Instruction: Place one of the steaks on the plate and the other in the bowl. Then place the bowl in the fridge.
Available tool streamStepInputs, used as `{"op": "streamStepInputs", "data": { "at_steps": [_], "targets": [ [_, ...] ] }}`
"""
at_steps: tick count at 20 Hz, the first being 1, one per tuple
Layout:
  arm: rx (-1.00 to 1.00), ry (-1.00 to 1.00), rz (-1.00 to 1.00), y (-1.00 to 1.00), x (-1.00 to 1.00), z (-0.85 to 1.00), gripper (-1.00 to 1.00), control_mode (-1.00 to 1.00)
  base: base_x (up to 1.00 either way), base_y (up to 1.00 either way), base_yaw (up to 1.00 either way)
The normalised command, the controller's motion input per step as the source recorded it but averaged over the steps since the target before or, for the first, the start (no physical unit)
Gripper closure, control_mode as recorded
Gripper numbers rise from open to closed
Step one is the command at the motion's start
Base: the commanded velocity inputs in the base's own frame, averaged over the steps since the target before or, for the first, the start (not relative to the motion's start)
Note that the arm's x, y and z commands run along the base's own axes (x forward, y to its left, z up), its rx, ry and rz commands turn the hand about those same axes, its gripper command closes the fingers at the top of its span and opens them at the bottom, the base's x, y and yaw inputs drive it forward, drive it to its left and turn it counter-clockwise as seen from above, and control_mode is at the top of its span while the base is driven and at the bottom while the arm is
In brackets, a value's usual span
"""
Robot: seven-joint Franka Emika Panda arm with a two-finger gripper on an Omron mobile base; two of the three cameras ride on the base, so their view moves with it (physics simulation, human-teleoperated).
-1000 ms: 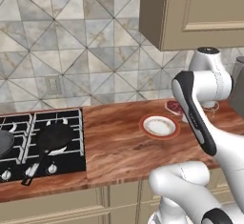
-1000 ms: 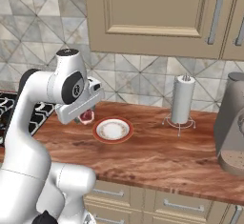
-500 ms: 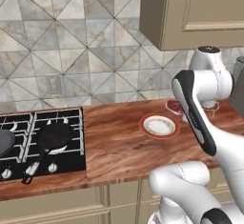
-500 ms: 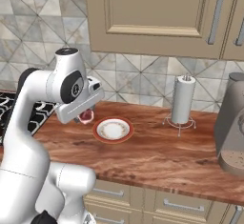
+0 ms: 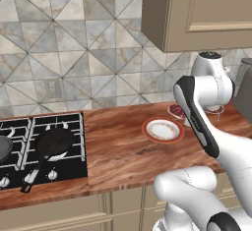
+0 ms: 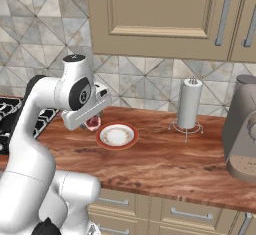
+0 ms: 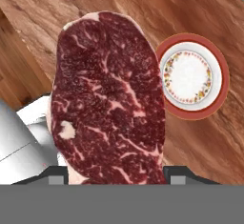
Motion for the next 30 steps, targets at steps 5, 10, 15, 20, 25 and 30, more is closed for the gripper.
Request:
{"op": "streamStepInputs", "data": {
  "at_steps": [5,10,15,20,25,30],
  "targets": [
    [0.00,0.00,0.00,0.00,0.46,-0.49,1.00,-1.00,0.00,0.00,0.00],
    [0.00,0.02,0.00,-0.17,0.58,-0.46,1.00,-1.00,0.00,0.00,0.00],
    [0.01,0.04,0.00,-0.15,0.50,-0.43,1.00,-1.00,0.00,0.00,0.00],
    [0.00,0.05,0.00,0.00,0.58,-0.48,1.00,-1.00,0.00,0.00,0.00],
    [0.01,0.09,0.00,-0.04,0.52,-0.42,1.00,-1.00,0.00,0.00,0.00],
    [0.01,0.10,0.00,-0.09,0.55,-0.46,1.00,-1.00,0.00,0.00,0.00]
  ]
}}
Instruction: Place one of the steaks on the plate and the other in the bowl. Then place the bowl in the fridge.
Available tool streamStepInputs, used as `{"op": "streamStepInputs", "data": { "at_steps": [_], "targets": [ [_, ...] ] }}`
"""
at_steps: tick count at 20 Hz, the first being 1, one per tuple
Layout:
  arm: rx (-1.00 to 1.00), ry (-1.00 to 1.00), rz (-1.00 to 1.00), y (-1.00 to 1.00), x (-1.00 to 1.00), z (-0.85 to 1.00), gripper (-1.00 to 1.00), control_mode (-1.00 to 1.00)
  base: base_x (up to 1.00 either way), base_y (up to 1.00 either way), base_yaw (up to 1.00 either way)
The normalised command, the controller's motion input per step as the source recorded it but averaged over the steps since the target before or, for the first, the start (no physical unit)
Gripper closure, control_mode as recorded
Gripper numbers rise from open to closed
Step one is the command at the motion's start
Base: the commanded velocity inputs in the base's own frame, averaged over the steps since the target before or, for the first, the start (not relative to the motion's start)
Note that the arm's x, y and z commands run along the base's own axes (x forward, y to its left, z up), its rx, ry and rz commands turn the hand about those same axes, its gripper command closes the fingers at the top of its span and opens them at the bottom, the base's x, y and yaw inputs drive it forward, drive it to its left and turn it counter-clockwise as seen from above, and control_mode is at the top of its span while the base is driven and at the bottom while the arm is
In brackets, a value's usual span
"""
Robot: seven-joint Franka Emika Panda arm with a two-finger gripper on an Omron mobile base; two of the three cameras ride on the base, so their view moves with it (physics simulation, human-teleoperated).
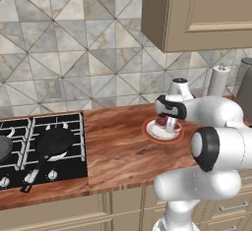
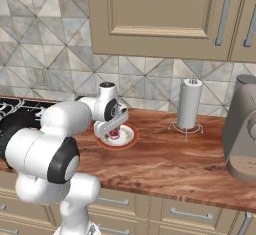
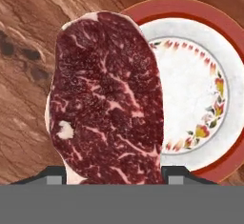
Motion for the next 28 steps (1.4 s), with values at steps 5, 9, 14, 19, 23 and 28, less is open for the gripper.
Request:
{"op": "streamStepInputs", "data": {
  "at_steps": [5,9,14,19,23,28],
  "targets": [
    [0.00,0.12,0.00,-0.05,0.57,-0.35,1.00,-1.00,0.00,0.00,0.00],
    [0.00,0.14,0.00,-0.01,0.41,-0.36,1.00,-1.00,0.00,0.00,0.00],
    [0.00,0.11,0.00,0.00,0.33,-0.38,1.00,-1.00,0.00,0.00,0.00],
    [0.00,0.05,0.00,0.00,0.06,-0.39,1.00,-1.00,0.00,0.00,0.00],
    [0.00,0.05,0.00,0.00,0.00,-0.41,1.00,-1.00,0.00,0.00,0.00],
    [0.00,0.02,0.00,0.00,0.00,-0.39,1.00,-1.00,0.00,0.00,0.00]
  ]
}}
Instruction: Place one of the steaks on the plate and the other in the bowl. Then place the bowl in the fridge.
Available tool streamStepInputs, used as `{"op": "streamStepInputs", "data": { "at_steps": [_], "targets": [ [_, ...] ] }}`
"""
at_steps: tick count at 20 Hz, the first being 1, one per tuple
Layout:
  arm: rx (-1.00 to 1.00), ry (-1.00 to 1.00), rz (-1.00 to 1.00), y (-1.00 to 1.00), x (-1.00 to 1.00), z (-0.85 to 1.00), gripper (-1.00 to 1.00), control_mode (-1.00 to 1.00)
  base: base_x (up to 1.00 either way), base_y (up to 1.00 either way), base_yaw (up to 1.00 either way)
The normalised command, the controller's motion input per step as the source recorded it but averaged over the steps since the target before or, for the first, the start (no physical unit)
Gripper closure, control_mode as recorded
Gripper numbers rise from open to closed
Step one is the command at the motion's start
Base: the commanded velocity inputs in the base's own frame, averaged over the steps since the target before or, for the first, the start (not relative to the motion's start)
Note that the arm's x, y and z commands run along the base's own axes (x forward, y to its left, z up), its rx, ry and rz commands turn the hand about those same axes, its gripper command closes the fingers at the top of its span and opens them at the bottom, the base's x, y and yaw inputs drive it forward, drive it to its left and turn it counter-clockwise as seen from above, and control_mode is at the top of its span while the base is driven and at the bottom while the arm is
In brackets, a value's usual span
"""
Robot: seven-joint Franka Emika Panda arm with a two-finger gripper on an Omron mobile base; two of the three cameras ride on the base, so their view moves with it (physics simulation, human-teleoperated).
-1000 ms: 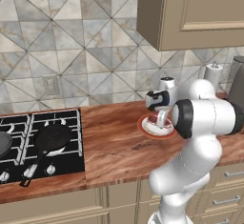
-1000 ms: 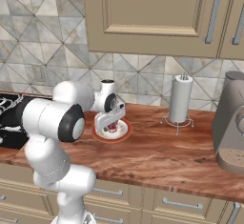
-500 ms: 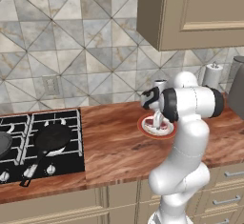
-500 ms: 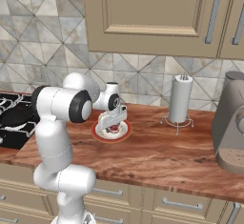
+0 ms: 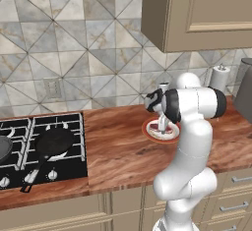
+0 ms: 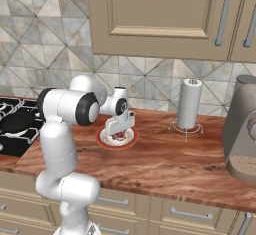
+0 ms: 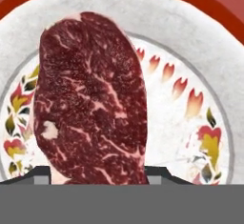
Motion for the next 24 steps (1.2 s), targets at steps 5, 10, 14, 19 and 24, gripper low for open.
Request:
{"op": "streamStepInputs", "data": {
  "at_steps": [5,10,14,19,24],
  "targets": [
    [0.00,0.00,0.00,0.03,0.00,-0.07,-1.00,-1.00,0.00,0.00,0.00],
    [0.00,-0.11,0.00,0.06,-0.18,0.05,-1.00,-1.00,0.00,0.00,0.00],
    [0.00,0.00,0.00,0.01,0.00,0.00,-1.00,-1.00,0.00,0.00,0.00],
    [0.00,-0.08,0.00,0.00,-0.25,0.51,-1.00,-1.00,0.00,0.00,0.00],
    [0.00,-0.19,0.00,0.00,-0.37,0.37,-1.00,-1.00,0.00,0.00,0.00]
  ]
}}
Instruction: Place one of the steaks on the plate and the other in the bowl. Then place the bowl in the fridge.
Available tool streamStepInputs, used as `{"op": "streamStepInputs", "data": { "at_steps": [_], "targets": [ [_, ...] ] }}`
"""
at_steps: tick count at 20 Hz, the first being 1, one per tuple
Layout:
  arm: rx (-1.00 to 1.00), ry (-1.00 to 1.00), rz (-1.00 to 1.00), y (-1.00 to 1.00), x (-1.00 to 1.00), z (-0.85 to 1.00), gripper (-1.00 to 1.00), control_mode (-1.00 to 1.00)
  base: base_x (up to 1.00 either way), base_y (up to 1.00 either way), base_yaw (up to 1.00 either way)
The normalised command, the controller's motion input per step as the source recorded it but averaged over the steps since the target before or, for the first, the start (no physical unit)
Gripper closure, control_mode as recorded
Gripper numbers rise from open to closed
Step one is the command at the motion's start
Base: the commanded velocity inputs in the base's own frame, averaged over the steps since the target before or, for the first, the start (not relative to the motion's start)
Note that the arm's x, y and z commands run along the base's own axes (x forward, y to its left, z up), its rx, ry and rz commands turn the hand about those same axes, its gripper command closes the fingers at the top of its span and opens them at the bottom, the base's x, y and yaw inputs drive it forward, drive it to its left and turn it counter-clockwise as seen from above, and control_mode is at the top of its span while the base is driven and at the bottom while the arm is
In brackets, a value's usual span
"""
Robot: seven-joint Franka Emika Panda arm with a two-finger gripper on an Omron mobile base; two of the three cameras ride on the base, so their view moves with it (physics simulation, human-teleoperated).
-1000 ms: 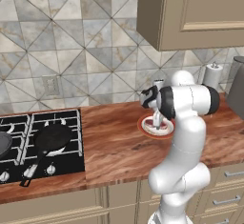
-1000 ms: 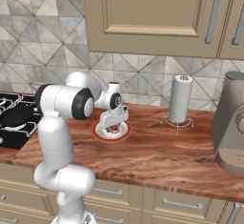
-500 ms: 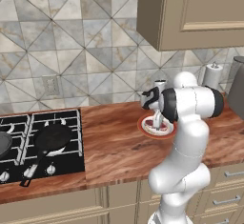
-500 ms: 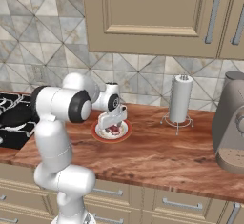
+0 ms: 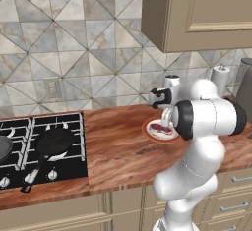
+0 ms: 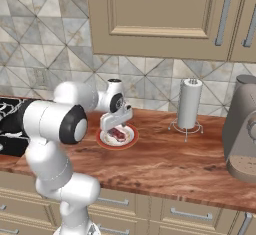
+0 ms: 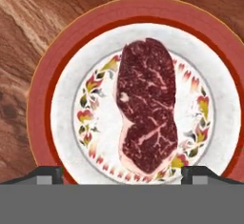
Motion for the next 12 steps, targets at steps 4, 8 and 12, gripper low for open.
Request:
{"op": "streamStepInputs", "data": {
  "at_steps": [4,8,12],
  "targets": [
    [0.00,-0.19,0.00,0.00,-0.41,0.44,-1.00,-1.00,0.00,0.00,0.00],
    [0.00,-0.12,0.00,0.00,-0.38,0.70,-1.00,-1.00,0.00,0.00,0.00],
    [0.00,-0.02,-0.06,0.00,-0.54,0.54,-1.00,-1.00,0.00,0.00,0.00]
  ]
}}
